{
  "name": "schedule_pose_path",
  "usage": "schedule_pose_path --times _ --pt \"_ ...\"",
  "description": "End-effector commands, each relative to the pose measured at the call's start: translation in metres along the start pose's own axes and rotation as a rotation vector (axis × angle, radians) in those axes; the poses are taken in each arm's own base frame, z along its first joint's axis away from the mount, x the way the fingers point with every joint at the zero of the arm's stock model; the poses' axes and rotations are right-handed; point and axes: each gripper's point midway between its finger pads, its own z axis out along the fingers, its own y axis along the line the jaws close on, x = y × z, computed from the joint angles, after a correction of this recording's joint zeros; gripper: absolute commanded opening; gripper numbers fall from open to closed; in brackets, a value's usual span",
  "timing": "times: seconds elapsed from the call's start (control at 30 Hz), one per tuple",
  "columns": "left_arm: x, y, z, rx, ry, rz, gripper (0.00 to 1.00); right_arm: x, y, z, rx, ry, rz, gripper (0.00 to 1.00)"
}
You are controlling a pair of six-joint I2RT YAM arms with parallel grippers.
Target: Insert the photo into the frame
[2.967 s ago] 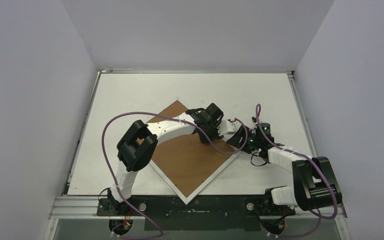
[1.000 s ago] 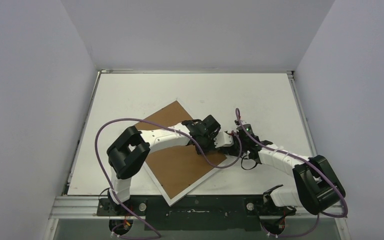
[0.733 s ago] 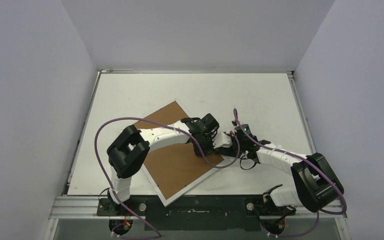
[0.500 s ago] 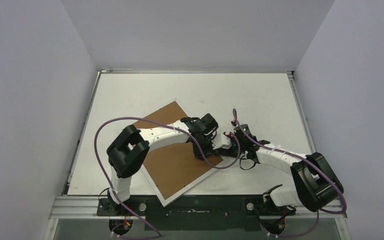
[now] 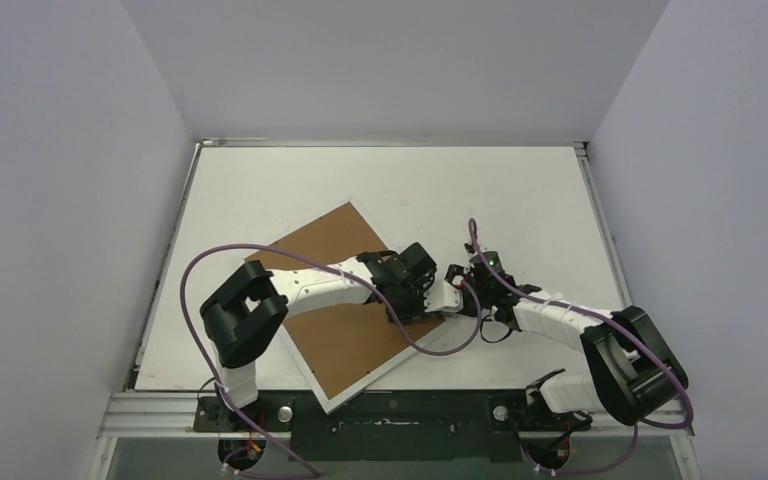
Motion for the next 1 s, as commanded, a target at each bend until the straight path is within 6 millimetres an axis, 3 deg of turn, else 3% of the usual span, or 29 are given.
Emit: schedule_pose_path --times 0.0,0.2,0.53,0.7,0.97 --pt "0.020 0.004 0.028 -0.085 0.064 0.109 0.29 0.118 -0.075 -0.018 0.255 0.386 0.108 0.39" --pt "0.027 -0.001 0.037 -0.098 0.095 0.161 0.30 0.118 -0.071 -0.020 0.225 0.391 0.112 0.39" --pt "0.038 -0.007 0.054 -0.123 0.121 0.221 0.30 0.109 -0.054 -0.031 0.177 0.403 0.103 0.57" --pt "0.052 -0.010 0.058 -0.140 0.151 0.260 0.30 0.109 -0.048 -0.041 0.148 0.429 0.137 0.59" --pt "0.058 -0.015 0.060 -0.134 0.163 0.262 0.30 0.128 -0.056 -0.054 0.173 0.514 0.123 0.60"
